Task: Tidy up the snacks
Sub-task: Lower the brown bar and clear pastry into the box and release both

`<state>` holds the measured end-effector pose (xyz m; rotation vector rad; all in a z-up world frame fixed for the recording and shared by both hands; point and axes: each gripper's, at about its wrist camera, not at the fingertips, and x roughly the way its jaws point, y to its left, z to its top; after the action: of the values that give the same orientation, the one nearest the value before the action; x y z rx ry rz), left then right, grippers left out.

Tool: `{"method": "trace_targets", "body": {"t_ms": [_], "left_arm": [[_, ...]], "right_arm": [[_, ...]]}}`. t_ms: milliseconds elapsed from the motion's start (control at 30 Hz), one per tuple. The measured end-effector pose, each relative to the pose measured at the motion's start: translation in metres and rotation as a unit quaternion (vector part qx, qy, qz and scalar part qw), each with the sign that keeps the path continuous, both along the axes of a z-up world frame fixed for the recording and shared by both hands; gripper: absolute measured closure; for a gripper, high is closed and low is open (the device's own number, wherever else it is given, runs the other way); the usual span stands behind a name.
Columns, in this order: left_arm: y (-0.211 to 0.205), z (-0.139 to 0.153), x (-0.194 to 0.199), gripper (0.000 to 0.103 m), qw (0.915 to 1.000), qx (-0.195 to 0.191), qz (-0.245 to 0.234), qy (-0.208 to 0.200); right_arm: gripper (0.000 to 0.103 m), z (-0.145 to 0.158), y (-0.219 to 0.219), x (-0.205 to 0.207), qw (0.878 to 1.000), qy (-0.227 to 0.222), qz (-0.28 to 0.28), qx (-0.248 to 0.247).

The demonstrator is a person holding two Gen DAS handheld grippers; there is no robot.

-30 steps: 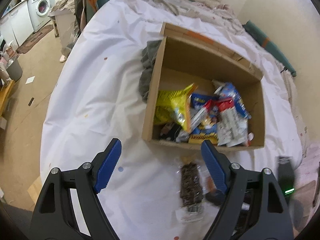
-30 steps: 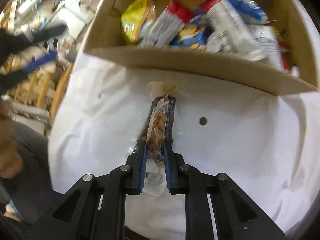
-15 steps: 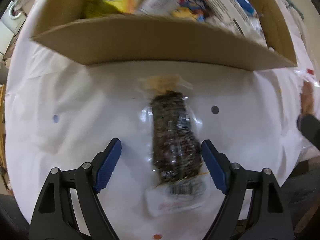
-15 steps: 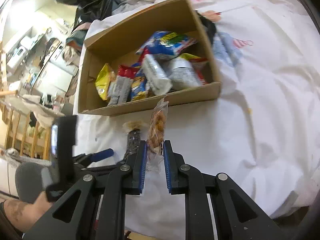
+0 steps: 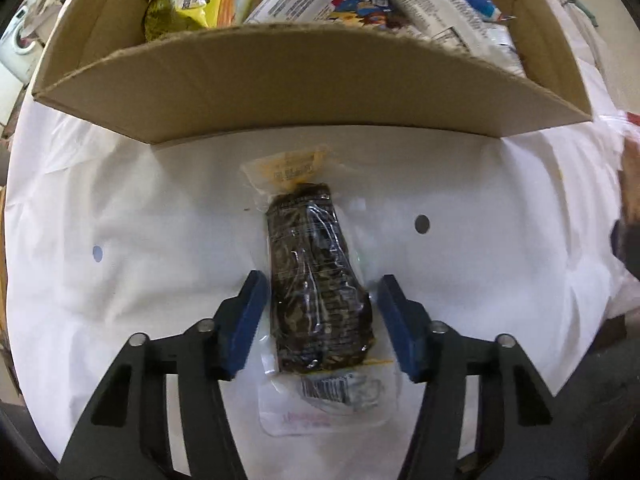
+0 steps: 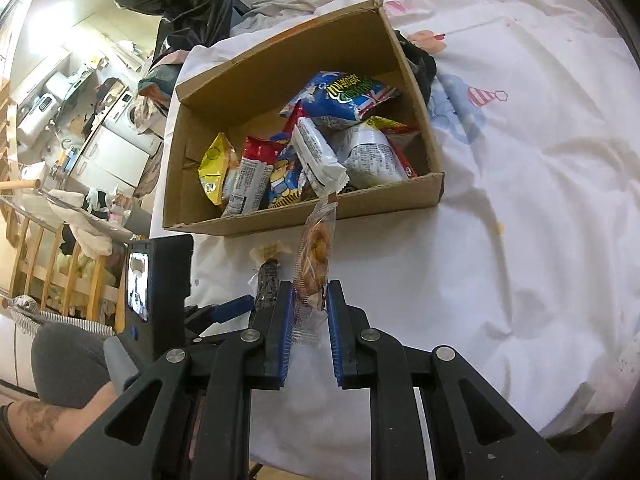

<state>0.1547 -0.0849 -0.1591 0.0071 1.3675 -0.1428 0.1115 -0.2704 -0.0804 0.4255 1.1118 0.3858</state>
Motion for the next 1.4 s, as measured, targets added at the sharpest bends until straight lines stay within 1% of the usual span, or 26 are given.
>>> {"method": "trace_targets", "body": {"t_ms": [100,167,267,333,400,467,533,567,667,767,867,967,1100,1200,1300,1400], "left_arm": [[0.005,0.006,-0.006,0.052,1.0000,-0.001,0.003,0.002],[0.012,0.018,-0.011,0.053,0.9999,-0.004,0.008,-0.008],[0.020,0.047,-0.024,0.052,0.9991,-0.016,0.008,-0.038],[0.025,0.069,-0.035,0.052,0.9981,-0.031,0.007,-0.053],[0.029,0.091,-0.040,0.052,0.9967,-0.031,0.001,-0.076],[0.034,0.117,-0.039,0.052,0.9936,-0.025,-0.003,-0.110],[0.039,0.138,-0.033,0.052,0.9904,-0.023,0.001,-0.136],[0.040,0.144,-0.033,0.052,0.9891,-0.022,0.004,-0.145],[0.035,0.163,-0.005,0.052,0.9855,-0.017,0.007,-0.169],[0.027,0.173,0.029,0.052,0.9809,-0.007,0.006,-0.194],[0.023,0.177,0.060,0.052,0.9799,-0.011,0.007,-0.199],[0.018,0.177,0.083,0.052,0.9787,0.003,0.010,-0.205],[0.008,0.163,0.109,0.052,0.9786,0.025,0.004,-0.204],[0.002,0.149,0.126,0.051,0.9816,0.024,0.008,-0.189],[-0.003,0.137,0.135,0.051,0.9827,0.032,0.004,-0.182],[-0.007,0.129,0.140,0.051,0.9825,0.042,-0.003,-0.181]], "right_arm": [[0.086,0.001,0.000,0.000,1.000,-0.001,0.000,0.000],[0.086,0.003,0.000,-0.001,1.000,-0.003,-0.001,0.005],[0.086,0.008,-0.001,0.000,1.000,-0.009,-0.003,0.015],[0.086,0.012,0.000,0.001,1.000,-0.014,-0.003,0.021],[0.086,0.018,0.001,0.001,0.999,-0.022,-0.002,0.024],[0.086,0.024,0.002,0.004,0.999,-0.032,-0.004,0.031],[0.086,0.029,0.001,0.010,0.999,-0.038,-0.003,0.033],[0.086,0.031,0.001,0.014,0.999,-0.041,-0.003,0.032],[0.086,0.038,0.000,0.030,0.998,-0.051,-0.006,0.030],[0.086,0.043,-0.001,0.048,0.998,-0.066,-0.005,0.004],[0.086,0.040,-0.008,0.068,0.998,-0.065,-0.012,-0.007],[0.086,0.036,-0.014,0.086,0.997,-0.066,-0.023,-0.017],[0.086,0.029,-0.018,0.102,0.998,-0.057,-0.033,-0.014],[0.085,0.026,-0.014,0.107,0.998,-0.051,-0.031,-0.012],[0.085,0.023,-0.008,0.109,0.998,-0.051,-0.022,-0.020],[0.085,0.018,-0.008,0.112,0.999,-0.041,-0.021,-0.020]]}}
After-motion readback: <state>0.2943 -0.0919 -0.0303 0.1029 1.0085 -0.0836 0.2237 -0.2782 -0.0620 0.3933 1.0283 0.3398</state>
